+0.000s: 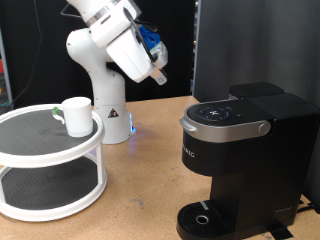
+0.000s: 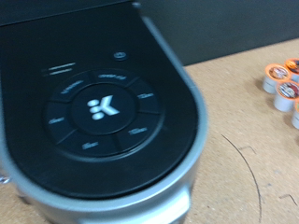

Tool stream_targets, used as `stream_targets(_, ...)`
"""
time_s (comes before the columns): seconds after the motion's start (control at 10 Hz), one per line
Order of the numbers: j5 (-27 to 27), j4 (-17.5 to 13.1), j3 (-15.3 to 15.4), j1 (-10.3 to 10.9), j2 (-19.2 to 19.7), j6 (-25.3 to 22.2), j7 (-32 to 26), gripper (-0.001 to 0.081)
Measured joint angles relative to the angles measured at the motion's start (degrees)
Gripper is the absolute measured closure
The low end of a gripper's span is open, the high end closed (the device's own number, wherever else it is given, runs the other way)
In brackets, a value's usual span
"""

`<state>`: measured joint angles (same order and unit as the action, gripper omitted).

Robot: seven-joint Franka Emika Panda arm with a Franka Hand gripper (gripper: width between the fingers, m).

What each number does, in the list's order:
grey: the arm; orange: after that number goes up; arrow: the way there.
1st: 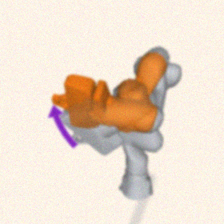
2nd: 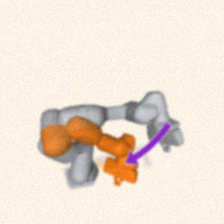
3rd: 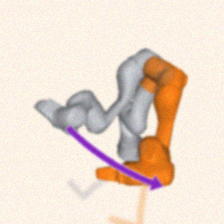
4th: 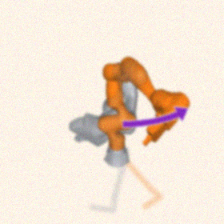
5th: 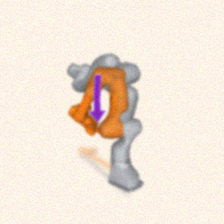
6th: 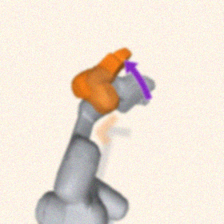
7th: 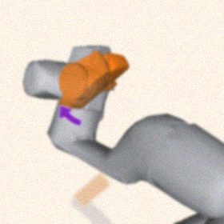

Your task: Make a cup of coffee with the keurig machine

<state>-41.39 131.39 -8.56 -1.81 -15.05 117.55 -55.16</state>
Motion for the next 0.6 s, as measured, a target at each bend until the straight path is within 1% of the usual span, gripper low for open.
stream_targets(0.1, -0.59, 0.94, -1.35, -0.09, -0.9, -1.91, -2.86, 0.0804)
stream_targets(0.2, -0.66, 1.73, -2.82, -0.44, -2.09, -5.17, -4.72, 0.0804)
stream_targets(0.3, 0.36, 1.99, -4.25, -1.0, -3.13, -9.08, -6.03, 0.0804)
stream_targets(0.4, 1.95, 2.0, -5.55, -1.65, -4.0, -13.02, -7.24, 0.0804)
stream_targets(0.5, 3.85, 1.63, -7.14, -2.11, -4.78, -18.39, -9.55, 0.0804)
stream_targets(0.6, 4.75, 1.03, -8.31, -2.2, -5.04, -22.0, -11.3, 0.0804)
